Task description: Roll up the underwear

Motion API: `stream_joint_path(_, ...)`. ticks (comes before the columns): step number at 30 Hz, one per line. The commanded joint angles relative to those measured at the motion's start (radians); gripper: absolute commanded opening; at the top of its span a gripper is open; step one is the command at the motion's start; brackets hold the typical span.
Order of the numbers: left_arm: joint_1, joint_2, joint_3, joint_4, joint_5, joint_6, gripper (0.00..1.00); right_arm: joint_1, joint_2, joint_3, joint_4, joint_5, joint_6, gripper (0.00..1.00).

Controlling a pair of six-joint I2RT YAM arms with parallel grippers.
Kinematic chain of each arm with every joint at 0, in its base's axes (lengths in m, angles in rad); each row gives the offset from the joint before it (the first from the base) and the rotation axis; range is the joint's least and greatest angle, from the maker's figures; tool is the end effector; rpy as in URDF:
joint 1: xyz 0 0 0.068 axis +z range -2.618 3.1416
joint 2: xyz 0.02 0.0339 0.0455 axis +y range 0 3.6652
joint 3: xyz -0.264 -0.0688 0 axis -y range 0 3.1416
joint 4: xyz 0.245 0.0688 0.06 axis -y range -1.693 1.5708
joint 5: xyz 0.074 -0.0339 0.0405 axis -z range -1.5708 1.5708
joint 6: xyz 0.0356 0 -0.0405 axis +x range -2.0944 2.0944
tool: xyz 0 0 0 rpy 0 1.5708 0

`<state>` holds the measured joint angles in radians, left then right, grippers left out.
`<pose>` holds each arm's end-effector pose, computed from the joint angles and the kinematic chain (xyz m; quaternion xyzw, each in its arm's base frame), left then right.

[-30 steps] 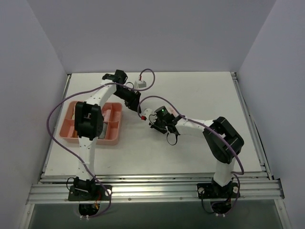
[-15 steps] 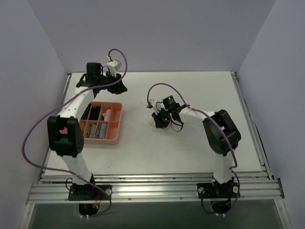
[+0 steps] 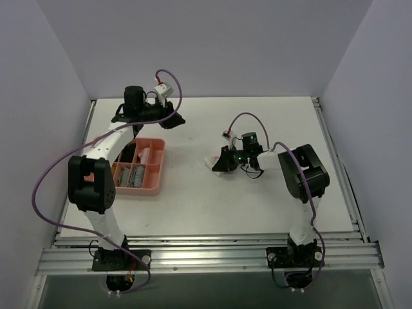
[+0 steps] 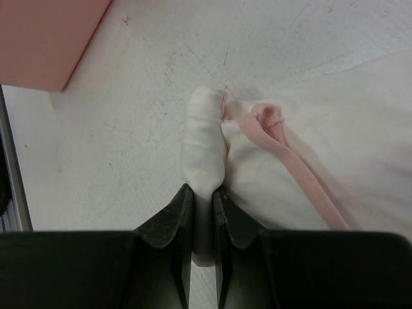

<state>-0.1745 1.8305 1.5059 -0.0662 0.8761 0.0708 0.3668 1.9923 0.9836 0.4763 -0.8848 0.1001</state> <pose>0.4174 -0.1014 0.3105 0.3263 0.7180 -0.3781 0.4849 0.3566 0.1665 0.1301 -0.3149 0.7494 0.4653 0.3503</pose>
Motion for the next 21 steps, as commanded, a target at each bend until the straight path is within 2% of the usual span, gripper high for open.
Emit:
stream_joint_path(1,-0.103,0.000,0.033,-0.136,0.046,0.200,0.44,-0.008,0.065,-0.098,-0.003,0.040,0.134,0.00)
stream_joint_path(2,-0.123,-0.004,0.027,-0.159,0.026,0.292,0.45,-0.025,0.063,-0.118,0.066,0.038,0.160,0.00)
stream_joint_path(5,-0.181,-0.011,0.010,-0.230,-0.006,0.415,0.46,-0.045,0.068,-0.195,0.206,0.030,0.249,0.00)
stream_joint_path(9,-0.226,0.013,0.016,-0.337,0.024,0.550,0.46,-0.058,0.106,-0.244,0.312,0.026,0.317,0.00)
stream_joint_path(12,-0.256,0.084,0.071,-0.483,0.029,0.681,0.45,-0.060,0.128,-0.266,0.380,0.012,0.354,0.00)
stream_joint_path(17,-0.293,0.214,0.266,-0.786,-0.002,0.892,0.44,-0.062,0.140,-0.286,0.426,0.001,0.380,0.00)
stream_joint_path(21,-0.344,0.288,0.312,-0.843,-0.066,0.991,0.44,-0.062,0.149,-0.296,0.456,-0.014,0.405,0.00)
